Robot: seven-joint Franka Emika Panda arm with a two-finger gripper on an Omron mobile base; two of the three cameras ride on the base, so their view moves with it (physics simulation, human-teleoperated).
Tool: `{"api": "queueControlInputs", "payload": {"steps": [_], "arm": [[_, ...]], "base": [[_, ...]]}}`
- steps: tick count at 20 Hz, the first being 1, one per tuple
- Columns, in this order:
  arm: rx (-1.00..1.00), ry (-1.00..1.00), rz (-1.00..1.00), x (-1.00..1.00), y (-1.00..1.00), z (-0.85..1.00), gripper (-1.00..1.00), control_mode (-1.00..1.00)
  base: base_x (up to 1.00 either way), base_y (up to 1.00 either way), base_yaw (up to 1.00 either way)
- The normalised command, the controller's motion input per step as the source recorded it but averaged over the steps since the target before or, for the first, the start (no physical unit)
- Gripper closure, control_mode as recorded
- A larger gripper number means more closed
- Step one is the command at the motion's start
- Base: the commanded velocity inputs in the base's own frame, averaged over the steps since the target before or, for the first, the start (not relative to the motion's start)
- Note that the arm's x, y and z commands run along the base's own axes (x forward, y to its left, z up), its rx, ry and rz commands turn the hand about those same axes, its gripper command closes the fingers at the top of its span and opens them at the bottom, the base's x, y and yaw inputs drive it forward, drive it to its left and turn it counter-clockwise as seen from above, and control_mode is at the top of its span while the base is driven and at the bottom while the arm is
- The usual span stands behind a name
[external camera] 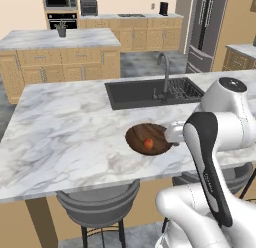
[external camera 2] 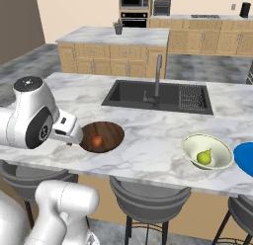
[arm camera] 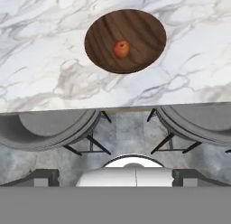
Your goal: Take the fruits from the plate on the dining counter and place two fruits in each bowl.
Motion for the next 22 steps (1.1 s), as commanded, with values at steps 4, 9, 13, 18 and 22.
{"api": "queueControlInputs", "payload": {"steps": [4, 9, 13, 18, 22], "arm": [[0.00, 0.00, 0.00, 0.00, 0.00, 0.00, -1.00, -1.00], [0.00, 0.00, 0.00, 0.00, 0.00, 0.00, -1.00, 1.00], [0.00, 0.00, 0.00, 0.00, 0.00, 0.00, -1.00, 1.00], [0.00, 0.00, 0.00, 0.00, 0.00, 0.00, -1.00, 1.00], [0.00, 0.00, 0.00, 0.00, 0.00, 0.00, -1.00, 1.00]], "base": [[0.00, 0.00, 0.00], [-0.93, -0.52, -0.18], [-0.67, -0.71, -0.13], [-0.08, -1.00, -0.06], [0.00, -1.00, -0.03]]}}
